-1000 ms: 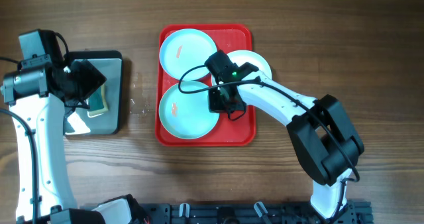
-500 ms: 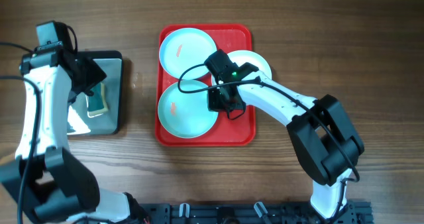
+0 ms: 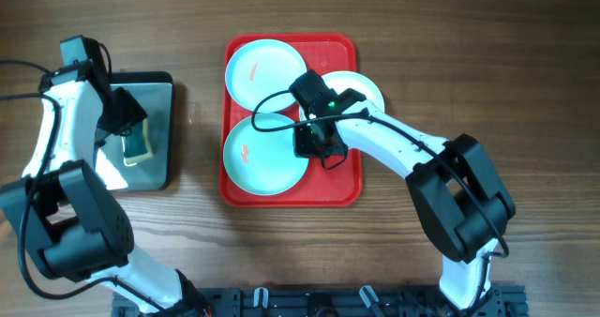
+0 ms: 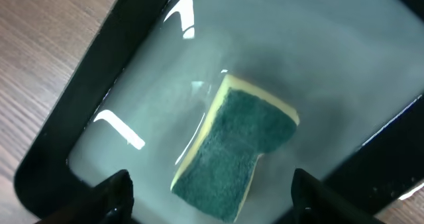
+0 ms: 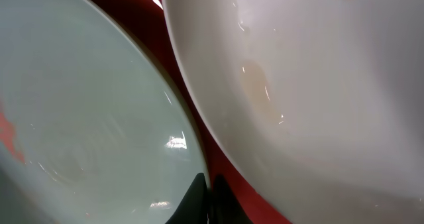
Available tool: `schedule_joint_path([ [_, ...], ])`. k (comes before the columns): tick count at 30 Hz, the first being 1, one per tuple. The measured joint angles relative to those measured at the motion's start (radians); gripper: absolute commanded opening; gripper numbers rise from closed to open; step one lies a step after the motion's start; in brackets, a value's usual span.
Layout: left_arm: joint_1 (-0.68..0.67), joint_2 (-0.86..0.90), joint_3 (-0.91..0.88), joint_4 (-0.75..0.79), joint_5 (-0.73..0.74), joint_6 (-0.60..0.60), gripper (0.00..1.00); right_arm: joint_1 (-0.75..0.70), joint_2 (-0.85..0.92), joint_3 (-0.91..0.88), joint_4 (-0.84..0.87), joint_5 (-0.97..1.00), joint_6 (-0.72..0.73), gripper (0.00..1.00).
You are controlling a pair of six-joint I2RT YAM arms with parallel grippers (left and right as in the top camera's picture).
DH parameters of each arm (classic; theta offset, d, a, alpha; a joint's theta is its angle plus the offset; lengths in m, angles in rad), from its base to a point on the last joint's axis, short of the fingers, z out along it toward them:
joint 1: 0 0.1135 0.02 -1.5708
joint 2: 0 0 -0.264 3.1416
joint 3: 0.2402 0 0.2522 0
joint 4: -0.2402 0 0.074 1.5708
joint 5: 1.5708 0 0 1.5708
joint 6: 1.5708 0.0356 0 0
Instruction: Clean dirty plates on tray and stack at the side
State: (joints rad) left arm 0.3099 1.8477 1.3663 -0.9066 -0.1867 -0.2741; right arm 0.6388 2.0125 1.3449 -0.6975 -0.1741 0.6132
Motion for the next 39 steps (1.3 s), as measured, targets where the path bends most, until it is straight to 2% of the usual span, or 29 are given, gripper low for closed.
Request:
schedule_joint_path([
  [5, 0.0, 0.006, -0.035, 0.063, 0.0, 0.002, 0.8, 0.0, 0.0, 0.0, 0.0, 0.0, 0.0, 0.05],
  [7, 0.0, 0.006, -0.056, 0.087, 0.0, 0.004, 0.76, 0.0, 0.0, 0.0, 0.0, 0.0, 0.0, 0.05],
  [10, 0.0, 0.006, -0.092, 0.131, 0.0, 0.002, 0.63, 0.0, 0.0, 0.0, 0.0, 0.0, 0.0, 0.05],
  [23, 0.0, 0.006, -0.212, 0.287, 0.0, 0.018, 0.63, 0.0, 0.0, 0.0, 0.004, 0.004, 0.0, 0.07],
  [32, 0.0, 0.006, -0.238, 0.312, 0.01, 0.028, 0.52, 0.0, 0.0, 0.0, 0.005, 0.004, 0.0, 0.08],
  [34, 0.0, 0.006, -0.238, 0.312, 0.016, 0.029, 0.53, 0.0, 0.0, 0.0, 0.007, 0.004, 0.0, 0.08],
  [39, 0.0, 0.006, -0.238, 0.317, 0.024, 0.043, 0.64, 0.0, 0.0, 0.0, 0.008, 0.004, 0.0, 0.08],
])
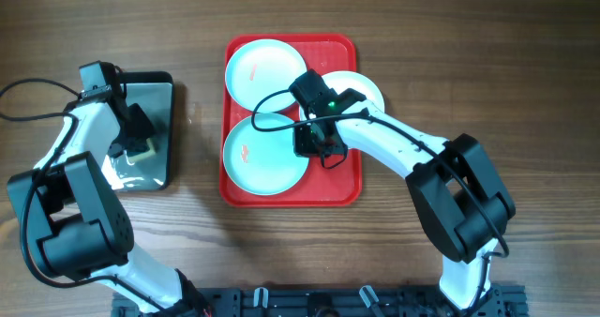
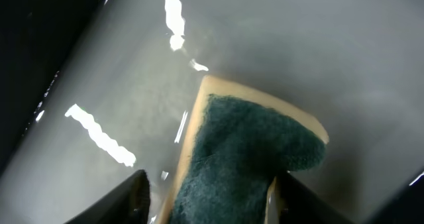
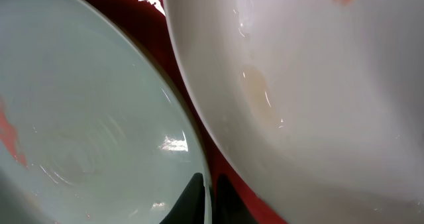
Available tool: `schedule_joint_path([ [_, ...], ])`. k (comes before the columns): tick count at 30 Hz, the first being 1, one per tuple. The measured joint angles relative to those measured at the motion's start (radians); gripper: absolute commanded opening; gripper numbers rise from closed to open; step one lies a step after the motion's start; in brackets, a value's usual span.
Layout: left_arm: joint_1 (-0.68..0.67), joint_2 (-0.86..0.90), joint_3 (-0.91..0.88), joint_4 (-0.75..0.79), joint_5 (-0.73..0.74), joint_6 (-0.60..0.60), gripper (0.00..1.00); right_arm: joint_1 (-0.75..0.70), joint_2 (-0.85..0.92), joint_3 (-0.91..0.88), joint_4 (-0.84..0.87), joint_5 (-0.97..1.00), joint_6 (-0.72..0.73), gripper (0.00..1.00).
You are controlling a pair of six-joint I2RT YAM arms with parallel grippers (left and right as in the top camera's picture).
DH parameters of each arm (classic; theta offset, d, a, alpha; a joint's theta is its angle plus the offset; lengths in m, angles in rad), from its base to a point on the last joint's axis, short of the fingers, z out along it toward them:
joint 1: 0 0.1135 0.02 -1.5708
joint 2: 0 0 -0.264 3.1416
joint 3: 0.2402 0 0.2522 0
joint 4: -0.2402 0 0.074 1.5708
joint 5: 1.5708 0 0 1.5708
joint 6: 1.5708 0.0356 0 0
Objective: Clean dirty plates on tray and stack at the side
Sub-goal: 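Grasp the green sponge with left gripper and lift it from the water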
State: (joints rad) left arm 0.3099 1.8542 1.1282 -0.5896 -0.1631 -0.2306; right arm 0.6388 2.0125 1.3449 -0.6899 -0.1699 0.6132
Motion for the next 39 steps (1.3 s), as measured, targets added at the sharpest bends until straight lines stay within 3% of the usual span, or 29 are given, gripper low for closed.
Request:
schedule_joint_path([
  [8, 0.0, 0.0, -0.004, 0.012, 0.005, 0.013, 0.64, 0.0, 0.0, 0.0, 0.0, 0.0, 0.0, 0.09],
  [19, 0.0, 0.0, -0.006, 0.003, 0.019, 0.04, 0.4, 0.0, 0.0, 0.0, 0.015, 0.007, 0.0, 0.09],
  [22, 0.0, 0.0, -0.008, 0.003, 0.019, 0.042, 0.49, 0.0, 0.0, 0.0, 0.015, 0.007, 0.0, 0.09],
  [27, 0.0, 0.001, -0.009, 0.003, 0.019, 0.042, 0.46, 0.0, 0.0, 0.0, 0.015, 0.008, 0.0, 0.09],
  [29, 0.0, 0.007, -0.009, 0.003, 0.019, 0.043, 0.32, 0.0, 0.0, 0.0, 0.015, 0.008, 0.0, 0.09],
  [31, 0.0, 0.017, -0.009, 0.006, 0.019, 0.04, 0.07, 0.0, 0.0, 0.0, 0.015, 0.008, 0.0, 0.09],
  [39, 0.0, 0.005, -0.01, 0.002, 0.019, 0.045, 0.04, 0.0, 0.0, 0.0, 0.015, 0.008, 0.0, 0.04],
])
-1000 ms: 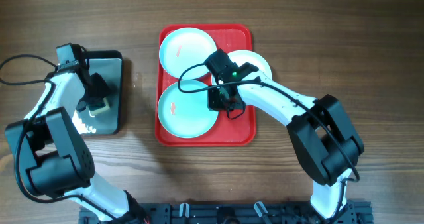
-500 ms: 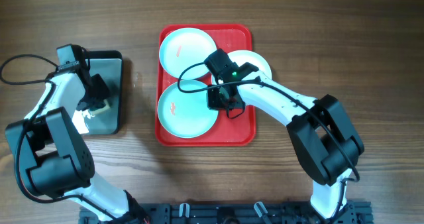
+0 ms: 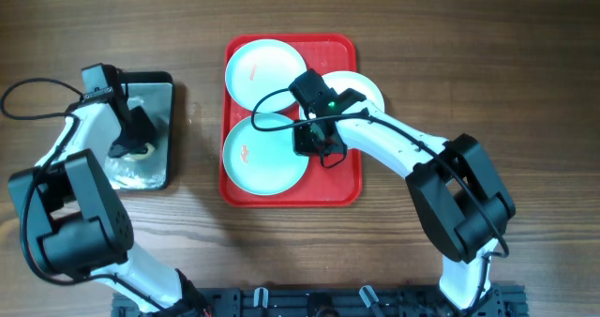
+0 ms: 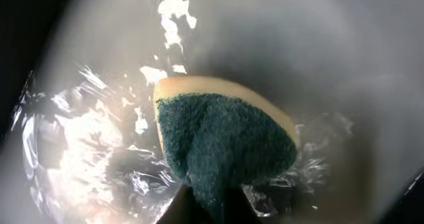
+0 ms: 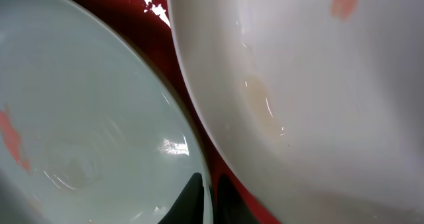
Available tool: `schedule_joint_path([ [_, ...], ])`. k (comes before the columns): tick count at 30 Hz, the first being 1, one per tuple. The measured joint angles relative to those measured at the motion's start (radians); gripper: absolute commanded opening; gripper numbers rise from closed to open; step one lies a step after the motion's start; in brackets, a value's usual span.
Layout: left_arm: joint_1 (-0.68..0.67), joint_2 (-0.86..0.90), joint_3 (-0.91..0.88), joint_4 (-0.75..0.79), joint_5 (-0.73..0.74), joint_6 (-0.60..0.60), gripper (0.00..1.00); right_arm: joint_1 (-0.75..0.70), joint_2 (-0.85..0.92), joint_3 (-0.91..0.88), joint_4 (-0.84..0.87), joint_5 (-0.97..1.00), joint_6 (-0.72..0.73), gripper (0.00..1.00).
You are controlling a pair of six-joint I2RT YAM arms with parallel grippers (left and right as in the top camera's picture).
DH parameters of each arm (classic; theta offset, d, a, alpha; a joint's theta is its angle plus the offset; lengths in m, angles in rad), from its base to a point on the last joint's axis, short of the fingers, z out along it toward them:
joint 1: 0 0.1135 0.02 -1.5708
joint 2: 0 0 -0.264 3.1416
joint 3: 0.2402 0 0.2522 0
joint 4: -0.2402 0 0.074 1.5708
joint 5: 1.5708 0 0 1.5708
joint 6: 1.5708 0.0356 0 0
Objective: Clean dirty plates on tray and stack at the side
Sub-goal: 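Grasp the green sponge with left gripper and lift it from the water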
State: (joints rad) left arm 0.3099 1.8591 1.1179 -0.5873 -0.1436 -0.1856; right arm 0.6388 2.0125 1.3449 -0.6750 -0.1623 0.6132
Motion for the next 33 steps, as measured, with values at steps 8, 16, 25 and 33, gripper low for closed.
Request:
schedule_joint_path([
  [8, 0.0, -0.197, -0.003, 0.019, 0.013, -0.038, 0.04, 0.001, 0.0, 0.0, 0.0, 0.0, 0.003, 0.05],
  [16, 0.0, -0.351, -0.002, 0.134, 0.011, -0.041, 0.04, 0.001, 0.0, 0.0, 0.0, 0.0, 0.004, 0.05],
  [25, 0.0, -0.337, -0.002, 0.147, 0.019, -0.025, 0.04, 0.001, 0.0, 0.0, 0.0, 0.003, 0.004, 0.06],
  [33, 0.0, -0.331, -0.002, 0.146, 0.032, -0.003, 0.04, 0.001, 0.0, 0.0, 0.0, 0.003, 0.004, 0.04],
])
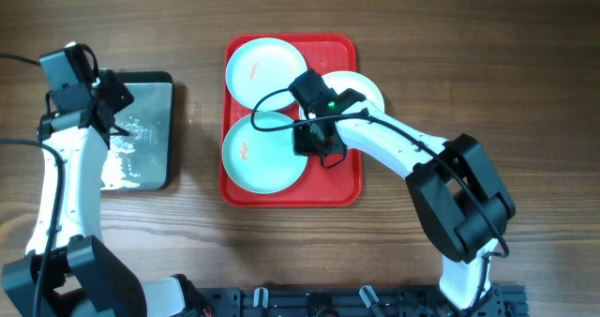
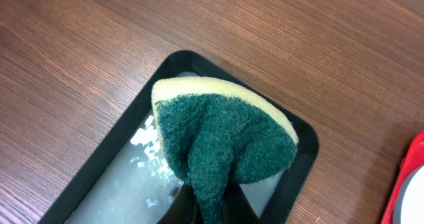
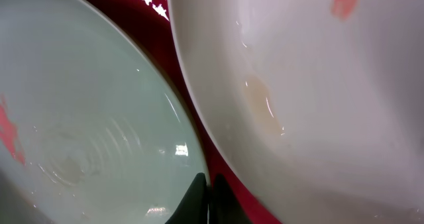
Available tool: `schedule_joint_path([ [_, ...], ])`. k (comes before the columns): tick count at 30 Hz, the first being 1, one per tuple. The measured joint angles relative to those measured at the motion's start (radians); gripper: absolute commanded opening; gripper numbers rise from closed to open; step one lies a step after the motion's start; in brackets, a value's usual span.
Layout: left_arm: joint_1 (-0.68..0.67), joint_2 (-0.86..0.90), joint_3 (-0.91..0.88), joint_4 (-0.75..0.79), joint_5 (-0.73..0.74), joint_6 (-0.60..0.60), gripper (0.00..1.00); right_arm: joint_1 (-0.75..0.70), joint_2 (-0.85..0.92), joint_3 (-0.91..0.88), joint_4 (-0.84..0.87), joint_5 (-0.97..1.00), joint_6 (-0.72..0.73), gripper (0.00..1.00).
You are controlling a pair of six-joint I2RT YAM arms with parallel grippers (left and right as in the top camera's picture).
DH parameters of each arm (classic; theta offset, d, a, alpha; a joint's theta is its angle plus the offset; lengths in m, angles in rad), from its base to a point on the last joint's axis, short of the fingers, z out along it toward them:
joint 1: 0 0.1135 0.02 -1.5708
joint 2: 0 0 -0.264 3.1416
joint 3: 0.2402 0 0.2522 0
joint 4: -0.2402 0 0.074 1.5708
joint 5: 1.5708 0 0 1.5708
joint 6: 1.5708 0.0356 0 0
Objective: Clean dirty plates on tray and stack at the side
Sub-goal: 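Grasp the green sponge with left gripper and lift it from the water, then carry the sponge with left gripper onto the lower light-blue plate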
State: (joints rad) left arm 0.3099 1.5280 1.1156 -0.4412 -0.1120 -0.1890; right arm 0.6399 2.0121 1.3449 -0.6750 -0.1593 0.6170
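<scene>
My left gripper [image 2: 212, 207] is shut on a green-and-yellow sponge [image 2: 222, 138], held above the top end of a black basin [image 2: 301, 151] of soapy water. From overhead that gripper [image 1: 106, 99] hangs over the basin's [image 1: 167, 120] upper left corner, and the sponge is hardly visible there. A red tray [image 1: 345, 188] holds two pale green plates [image 1: 261, 70] [image 1: 258, 158] and a white plate [image 1: 366, 90], all with red smears. My right gripper [image 1: 314, 141] is shut on the lower green plate's rim [image 3: 192, 151], beside the white plate [image 3: 318, 85].
Bare wooden table lies left and below the basin, between basin and tray, and right of the tray [image 3: 199, 108]. Cables trail from both arms. A black rail runs along the bottom edge of the overhead view.
My left gripper has risen with the sponge out of the soapy water and now holds it above the basin's top end. The right gripper and the plates have not moved.
At first my left gripper was open above the sponge lying in the basin. Then its fingers stood either side of the sponge, then they were shut on it in foaming water. Now the sponge is lifted clear. My right gripper stayed shut on the lower green plate's rim throughout.
</scene>
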Motion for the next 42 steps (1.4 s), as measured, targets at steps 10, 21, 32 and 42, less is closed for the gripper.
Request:
schedule_joint_path([
  [10, 0.0, 0.003, 0.0, -0.018, 0.005, 0.012, 0.04, 0.0, 0.0, 0.0, 0.0, 0.0, 0.0, 0.04],
  [21, 0.0, 0.116, 0.0, -0.045, 0.039, 0.001, 0.04, 0.0, 0.0, 0.0, 0.0, 0.0, 0.0, 0.05],
  [32, 0.0, 0.139, 0.103, -0.283, 0.137, 0.016, 0.04, 0.0, 0.0, 0.0, 0.0, 0.0, 0.0, 0.06],
  [42, -0.083, 0.14, 0.279, -0.464, 0.174, 0.077, 0.04, 0.0, 0.0, 0.0, 0.0, 0.0, 0.0, 0.06],
])
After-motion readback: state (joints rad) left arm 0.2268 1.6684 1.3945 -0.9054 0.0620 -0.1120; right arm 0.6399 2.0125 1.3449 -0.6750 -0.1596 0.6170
